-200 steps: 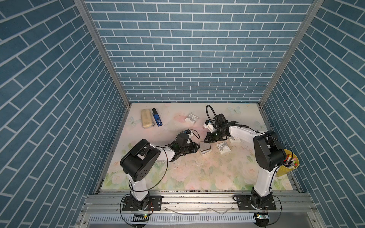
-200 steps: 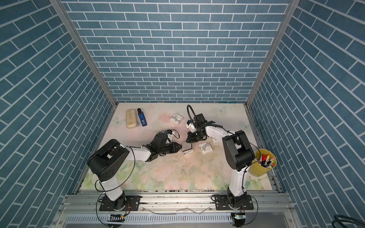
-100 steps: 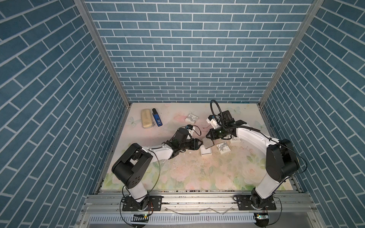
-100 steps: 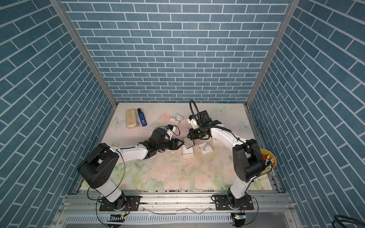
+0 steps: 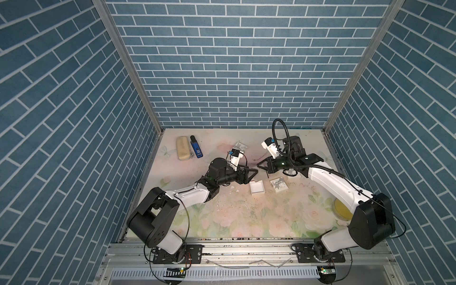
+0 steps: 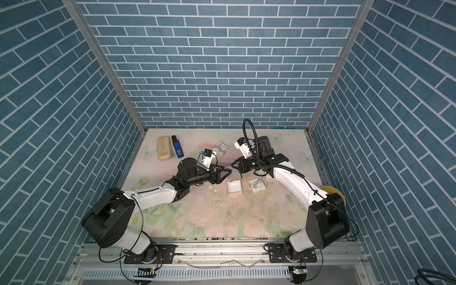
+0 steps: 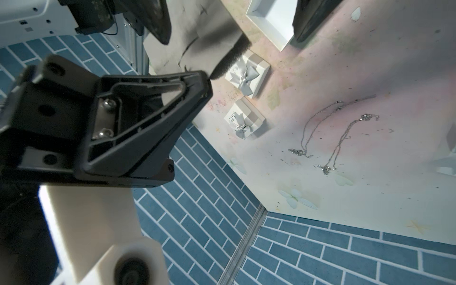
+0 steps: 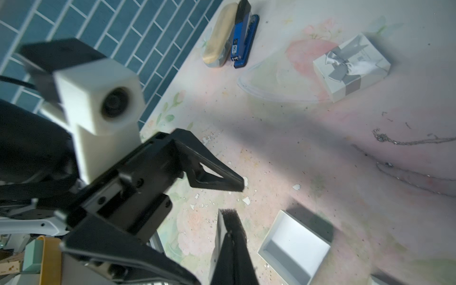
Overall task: Take the necklace out of the lift-off lid jewelry box
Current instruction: Place the inner lining in the jewelry box.
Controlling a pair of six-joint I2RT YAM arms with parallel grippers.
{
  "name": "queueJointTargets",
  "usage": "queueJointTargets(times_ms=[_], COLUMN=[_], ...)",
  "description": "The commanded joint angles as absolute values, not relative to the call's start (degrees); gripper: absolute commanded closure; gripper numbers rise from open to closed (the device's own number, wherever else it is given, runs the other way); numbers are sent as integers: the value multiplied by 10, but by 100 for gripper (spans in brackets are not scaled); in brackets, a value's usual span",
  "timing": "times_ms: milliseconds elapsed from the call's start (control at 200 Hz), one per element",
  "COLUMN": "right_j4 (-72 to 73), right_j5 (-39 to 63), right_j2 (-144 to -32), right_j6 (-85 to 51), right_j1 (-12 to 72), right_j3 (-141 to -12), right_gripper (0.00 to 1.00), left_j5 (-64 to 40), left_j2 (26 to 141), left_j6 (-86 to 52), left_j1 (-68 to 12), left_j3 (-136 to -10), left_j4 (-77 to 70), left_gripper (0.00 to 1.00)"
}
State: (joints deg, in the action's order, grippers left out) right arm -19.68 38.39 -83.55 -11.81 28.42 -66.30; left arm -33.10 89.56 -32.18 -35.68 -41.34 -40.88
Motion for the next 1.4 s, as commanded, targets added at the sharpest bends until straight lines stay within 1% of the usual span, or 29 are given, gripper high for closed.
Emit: queueJointTargets(times_ms=[0, 65, 90, 125, 250, 295, 455, 495, 555, 595, 635, 700, 725, 800, 925, 1070, 1135, 1195, 1295, 1395], right_j4=[-148, -140, -140, -137, -138, -137, -139, -140, -141, -141, -142, -144, -146, -146, -142, -115, -103, -87, -67, -74], right_j5=[442, 453, 455, 455, 454, 453, 456, 458, 462, 466, 468, 467, 467, 465, 452, 441, 448, 462, 489, 487], right_j2=[-811, -805, -804, -801, -795, -791, -777, -773, -766, -762, -759, -753, -750, -741, -721, -712, -719, -730, -748, -757], right_j6=[-144, -150, -152, -153, -160, -163, -174, -177, -180, -182, -183, -184, -184, -183, -180, -179, -182, -190, -207, -209], right_j1=[280, 281, 280, 280, 279, 278, 272, 270, 265, 263, 262, 260, 260, 256, 253, 250, 250, 250, 250, 250], right_j3=[-649, -645, -644, -642, -640, -638, -631, -628, -625, -623, -620, -616, -614, -604, -580, -552, -549, -551, -562, -572], right_gripper=[100, 100, 100, 100, 100, 100, 100, 94, 88, 82, 74, 57, 52, 46, 41, 41, 44, 50, 67, 84], left_j5=[-387, -410, -418, -427, -431, -426, -420, -419, -417, -416, -415, -414, -414, -414, -413, -412, -408, -409, -410, -402], left_j2=[919, 931, 934, 938, 943, 941, 932, 929, 923, 919, 915, 909, 907, 900, 884, 869, 864, 861, 859, 858], left_j6=[-378, -401, -408, -417, -439, -442, -444, -443, -443, -443, -443, -445, -445, -446, -443, -446, -444, -441, -442, -441], left_j1=[-352, -352, -352, -352, -352, -352, -349, -349, -348, -348, -347, -346, -345, -345, -343, -342, -342, -341, -341, -341], left_j3=[-404, -409, -413, -417, -415, -412, -406, -406, -406, -407, -408, -410, -410, -413, -417, -422, -424, -426, -425, -422], left_j4=[-523, -552, -558, -565, -594, -597, -593, -589, -580, -573, -566, -555, -552, -538, -511, -490, -475, -467, -466, -459], left_gripper=[26, 34, 39, 46, 77, 84, 90, 91, 93, 94, 96, 96, 96, 96, 96, 96, 96, 96, 96, 96])
